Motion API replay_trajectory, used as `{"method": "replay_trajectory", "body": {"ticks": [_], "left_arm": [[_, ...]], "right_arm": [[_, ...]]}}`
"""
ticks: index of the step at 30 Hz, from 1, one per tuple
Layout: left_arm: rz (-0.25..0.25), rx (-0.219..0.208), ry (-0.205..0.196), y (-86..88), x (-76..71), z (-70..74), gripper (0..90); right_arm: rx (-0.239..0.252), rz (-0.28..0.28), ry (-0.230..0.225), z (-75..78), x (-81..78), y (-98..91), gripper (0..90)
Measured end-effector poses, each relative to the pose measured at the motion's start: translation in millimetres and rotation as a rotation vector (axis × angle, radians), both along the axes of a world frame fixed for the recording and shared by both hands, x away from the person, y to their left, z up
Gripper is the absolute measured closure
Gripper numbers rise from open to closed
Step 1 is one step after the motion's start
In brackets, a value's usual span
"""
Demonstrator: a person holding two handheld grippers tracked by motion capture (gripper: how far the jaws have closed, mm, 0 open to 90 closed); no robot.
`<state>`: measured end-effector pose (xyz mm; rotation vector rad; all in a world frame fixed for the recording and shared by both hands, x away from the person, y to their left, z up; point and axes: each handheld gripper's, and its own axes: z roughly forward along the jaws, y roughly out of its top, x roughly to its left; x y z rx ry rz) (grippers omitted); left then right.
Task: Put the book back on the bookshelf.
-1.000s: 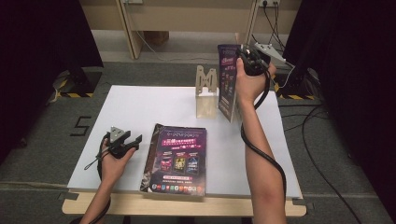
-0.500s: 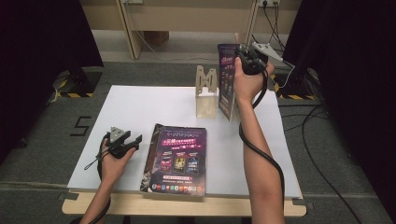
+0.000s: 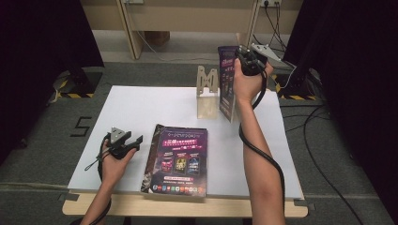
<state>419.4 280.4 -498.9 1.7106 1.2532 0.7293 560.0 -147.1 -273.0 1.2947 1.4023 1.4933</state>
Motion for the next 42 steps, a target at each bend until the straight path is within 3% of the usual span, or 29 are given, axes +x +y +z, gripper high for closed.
{"method": "replay_trajectory", "body": {"ticks": [7, 23, 33, 42], "left_arm": [[0.001, 0.001, -0.001, -0.2, 0.0, -0.1, 42.5], [0.001, 0.004, -0.004, -1.0, -0.1, -0.1, 42.6], [-0.004, 0.016, -0.006, -1.7, -0.5, 0.0, 42.6], [-0.003, 0.021, -0.004, -2.5, -0.5, 0.0, 42.7]], "right_arm": [[-0.008, -0.009, 0.000, -2.1, 1.3, 1.3, 83.6], [-0.086, -0.011, 0.007, -11.1, -1.9, 7.0, 83.4], [-0.112, -0.004, 0.025, -13.5, -21.0, 0.9, 83.3], [-0.144, 0.016, 0.009, -20.1, -47.4, -9.8, 83.2]]}}
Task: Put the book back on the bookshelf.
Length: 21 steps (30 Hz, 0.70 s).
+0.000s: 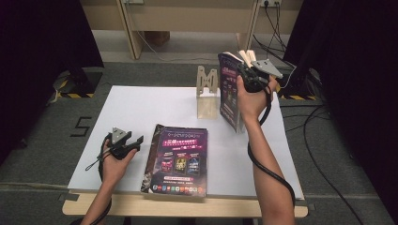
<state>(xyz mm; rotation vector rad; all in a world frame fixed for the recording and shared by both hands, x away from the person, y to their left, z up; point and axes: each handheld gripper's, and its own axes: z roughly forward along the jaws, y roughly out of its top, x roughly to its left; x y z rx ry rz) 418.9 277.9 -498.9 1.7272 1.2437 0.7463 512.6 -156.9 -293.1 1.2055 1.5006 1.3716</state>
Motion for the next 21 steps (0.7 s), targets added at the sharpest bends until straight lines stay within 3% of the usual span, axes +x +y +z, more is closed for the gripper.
{"method": "replay_trajectory", "body": {"ticks": [21], "left_arm": [[-0.002, 0.007, -0.001, -0.5, -0.3, 0.2, 42.7]], "right_arm": [[0.047, 0.006, -0.004, -20.3, -46.8, -19.2, 81.8]]}}
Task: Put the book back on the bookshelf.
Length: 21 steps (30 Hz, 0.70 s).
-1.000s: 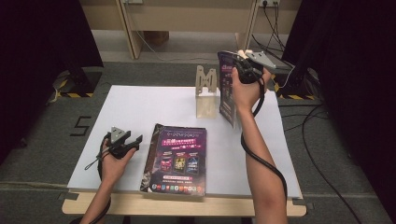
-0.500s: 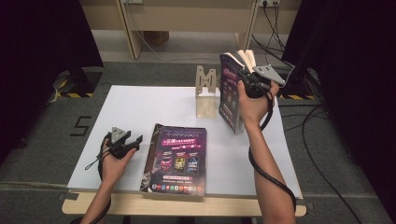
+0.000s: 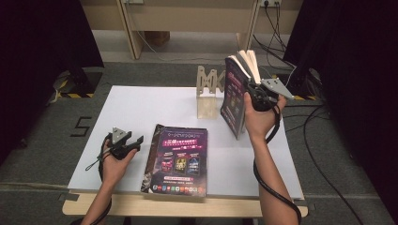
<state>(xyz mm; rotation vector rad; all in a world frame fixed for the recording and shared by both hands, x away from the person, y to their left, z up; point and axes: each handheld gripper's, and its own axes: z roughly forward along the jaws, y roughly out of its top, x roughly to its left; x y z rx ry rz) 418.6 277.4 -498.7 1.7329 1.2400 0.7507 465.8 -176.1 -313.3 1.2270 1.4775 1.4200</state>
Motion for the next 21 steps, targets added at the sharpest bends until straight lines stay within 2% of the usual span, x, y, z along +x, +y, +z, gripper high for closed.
{"method": "replay_trajectory", "body": {"ticks": [10, 16, 21], "left_arm": [[0.000, 0.002, -0.002, -0.1, -0.2, 0.0, 42.7], [0.000, 0.001, -0.001, -0.1, -0.1, 0.0, 42.7], [-0.001, 0.005, 0.000, -0.2, -0.3, 0.1, 42.7]], "right_arm": [[0.003, -0.002, 0.019, -2.9, -2.0, -1.2, 79.1], [-0.003, -0.011, 0.070, -3.3, 0.3, -2.2, 77.6], [-0.011, -0.007, 0.083, -4.3, 0.1, -1.7, 77.0]]}}
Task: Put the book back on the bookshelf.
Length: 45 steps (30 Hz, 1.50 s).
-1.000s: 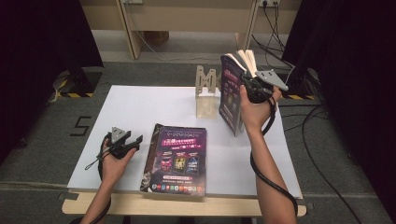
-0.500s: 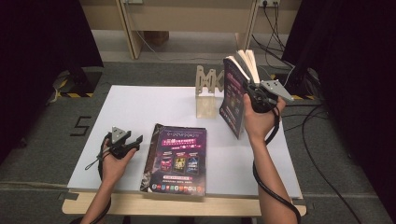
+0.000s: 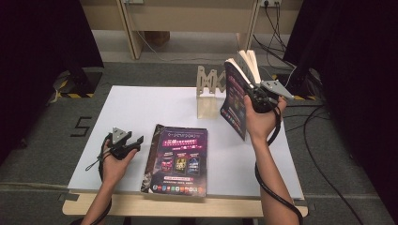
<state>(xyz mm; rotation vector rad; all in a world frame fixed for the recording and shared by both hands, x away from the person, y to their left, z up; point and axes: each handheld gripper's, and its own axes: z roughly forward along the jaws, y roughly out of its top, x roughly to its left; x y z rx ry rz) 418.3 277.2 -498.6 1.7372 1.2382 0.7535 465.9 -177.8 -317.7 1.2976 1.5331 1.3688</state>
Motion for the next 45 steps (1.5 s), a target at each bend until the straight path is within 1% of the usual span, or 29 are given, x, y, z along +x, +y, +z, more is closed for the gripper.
{"method": "replay_trajectory", "body": {"ticks": [1, 7, 10, 20, 23, 26, 28, 32, 34, 39, 45], "left_arm": [[0.000, 0.000, -0.001, -0.1, 0.0, 0.0, 42.7], [0.000, -0.004, -0.002, 0.0, 0.2, -0.2, 42.7], [0.000, -0.004, -0.002, 0.1, 0.2, -0.2, 42.7], [-0.001, -0.001, -0.002, -0.2, 0.0, -0.1, 42.7], [-0.001, -0.002, -0.002, -0.2, 0.0, -0.1, 42.7], [-0.001, -0.001, -0.002, -0.2, 0.0, -0.1, 42.7], [-0.002, -0.001, -0.002, -0.3, 0.0, -0.1, 42.7], [-0.001, -0.005, -0.002, 0.0, 0.1, -0.2, 42.7], [-0.001, -0.005, -0.003, -0.1, 0.1, -0.2, 42.7], [-0.003, -0.004, -0.003, -0.1, 0.1, -0.2, 42.7], [-0.003, -0.003, -0.002, 0.0, 0.0, -0.1, 42.7]], "right_arm": [[-0.010, 0.001, 0.001, 0.0, 0.0, 0.1, 76.8], [-0.023, 0.002, 0.037, -2.5, 4.7, 1.5, 75.7], [-0.032, 0.003, 0.041, -3.5, 5.6, 2.0, 76.0], [-0.087, 0.009, 0.053, -2.0, 4.7, 5.5, 81.2], [-0.105, 0.005, 0.048, -1.9, 4.2, 6.4, 82.7], [-0.087, 0.003, 0.038, -2.3, 3.4, 6.1, 83.2], [-0.055, 0.012, 0.044, -1.9, 3.3, 5.3, 83.3], [-0.059, 0.011, 0.026, -2.3, 3.8, 7.3, 83.3], [-0.048, 0.010, 0.026, -2.6, 3.6, 9.1, 83.4], [-0.038, 0.006, 0.007, -2.8, 4.1, 12.2, 83.4], [-0.040, -0.002, -0.021, 3.4, 5.8, 17.9, 83.4]]}}
